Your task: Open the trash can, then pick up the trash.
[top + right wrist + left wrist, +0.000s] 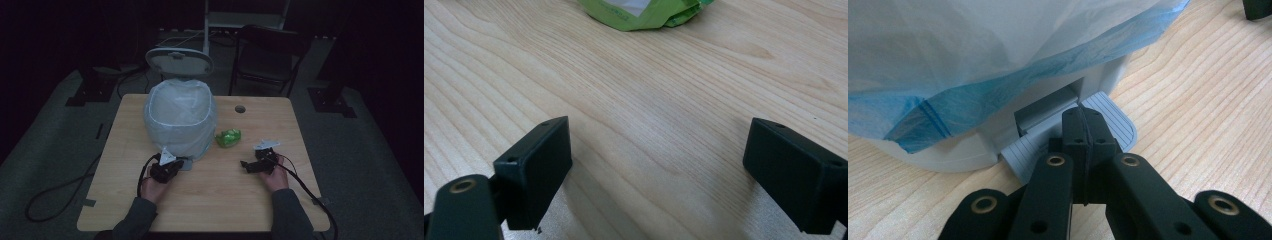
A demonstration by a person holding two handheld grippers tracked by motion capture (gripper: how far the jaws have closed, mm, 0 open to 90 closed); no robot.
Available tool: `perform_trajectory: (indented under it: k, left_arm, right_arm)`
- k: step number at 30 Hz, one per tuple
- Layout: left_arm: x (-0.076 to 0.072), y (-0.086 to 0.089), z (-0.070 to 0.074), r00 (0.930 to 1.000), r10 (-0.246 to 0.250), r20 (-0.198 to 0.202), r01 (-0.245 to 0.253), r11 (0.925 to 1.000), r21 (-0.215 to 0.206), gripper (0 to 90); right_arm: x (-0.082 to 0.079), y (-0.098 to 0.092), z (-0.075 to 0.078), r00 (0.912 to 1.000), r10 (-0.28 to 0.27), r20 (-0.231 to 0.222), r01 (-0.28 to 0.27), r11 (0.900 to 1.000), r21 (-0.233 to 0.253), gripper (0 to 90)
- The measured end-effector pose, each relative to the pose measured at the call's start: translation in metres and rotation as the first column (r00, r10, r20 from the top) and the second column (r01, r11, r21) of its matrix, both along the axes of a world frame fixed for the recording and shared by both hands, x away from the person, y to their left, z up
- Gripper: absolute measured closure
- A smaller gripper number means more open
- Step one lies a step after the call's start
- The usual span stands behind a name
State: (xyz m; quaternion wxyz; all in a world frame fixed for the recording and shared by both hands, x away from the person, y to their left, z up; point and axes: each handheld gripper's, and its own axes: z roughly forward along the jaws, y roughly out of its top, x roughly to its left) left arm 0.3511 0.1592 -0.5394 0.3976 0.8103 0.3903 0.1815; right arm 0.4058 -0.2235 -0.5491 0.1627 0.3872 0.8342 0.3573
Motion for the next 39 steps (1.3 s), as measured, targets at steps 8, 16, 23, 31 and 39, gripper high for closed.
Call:
perform_trajectory:
  k: [8, 16, 23, 31, 39]
  left_arm:
    - [0.000, 0.000, 0.000, 1.0000, 0.000, -0.001, 0.000, 1.0000, -0.003, 90.0]
    - [0.000, 0.000, -0.001, 1.0000, 0.003, 0.000, -0.003, 1.0000, -0.008, 90.0]
    - [0.000, 0.001, -0.001, 1.0000, 0.002, -0.001, -0.002, 1.0000, -0.010, 90.0]
    - [0.000, 0.001, -0.001, 1.0000, 0.001, -0.002, -0.001, 0.9999, -0.010, 90.0]
    - [0.000, 0.001, -0.001, 1.0000, -0.001, -0.002, 0.001, 0.9999, -0.014, 90.0]
  right_arm:
    - [0.000, 0.000, 0.000, 1.0000, -0.001, 0.000, 0.001, 1.000, 0.000, 11.1]
    - [-0.002, 0.001, 0.001, 0.9998, -0.019, -0.001, 0.019, 1.000, 0.002, 15.9]
    - [-0.006, 0.000, 0.010, 0.9995, -0.024, -0.022, 0.024, 0.999, 0.026, 45.0]
    - [-0.018, 0.015, 0.034, 0.9978, 0.028, 0.060, -0.029, 0.999, 0.017, 55.8]
    - [-0.019, 0.033, 0.052, 0.9898, 0.079, 0.119, -0.083, 0.996, 0.029, 56.4]
